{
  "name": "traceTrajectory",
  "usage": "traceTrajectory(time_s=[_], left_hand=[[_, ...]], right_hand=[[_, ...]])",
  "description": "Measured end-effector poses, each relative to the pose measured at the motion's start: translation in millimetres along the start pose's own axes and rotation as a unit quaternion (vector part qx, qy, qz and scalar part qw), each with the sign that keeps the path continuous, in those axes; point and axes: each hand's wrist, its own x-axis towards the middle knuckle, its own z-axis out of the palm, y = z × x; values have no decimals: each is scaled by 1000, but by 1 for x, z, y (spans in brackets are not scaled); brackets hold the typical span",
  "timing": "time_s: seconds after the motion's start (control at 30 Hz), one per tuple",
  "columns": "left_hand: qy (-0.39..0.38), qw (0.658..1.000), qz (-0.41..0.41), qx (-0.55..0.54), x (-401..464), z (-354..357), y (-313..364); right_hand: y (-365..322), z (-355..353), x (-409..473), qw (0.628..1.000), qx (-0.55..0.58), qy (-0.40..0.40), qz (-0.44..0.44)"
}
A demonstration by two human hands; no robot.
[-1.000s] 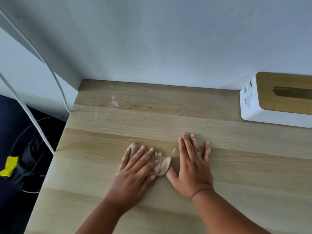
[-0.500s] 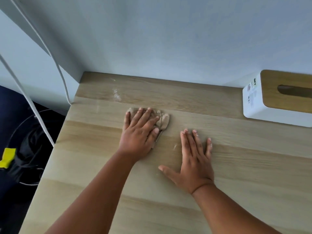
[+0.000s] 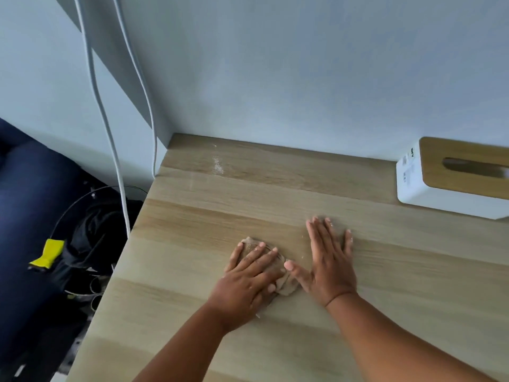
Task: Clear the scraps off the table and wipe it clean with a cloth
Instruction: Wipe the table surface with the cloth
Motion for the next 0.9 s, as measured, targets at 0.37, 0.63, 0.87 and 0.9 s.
traceTrajectory(time_s=[0.37,0.63,0.87,0.9], left_hand=[[94,961,-261,-18,-1,-40,-116],[40,991,-131,6,106,-7,-46],[-2,999,-43,28,91,6,15],[-2,999,-15,31,82,11,25]], right_hand=[[6,9,4,999,-35,21,-1],[4,9,1,999,-41,28,3],[34,-11,-43,989,-40,57,128],[40,-12,-52,987,-48,58,139]])
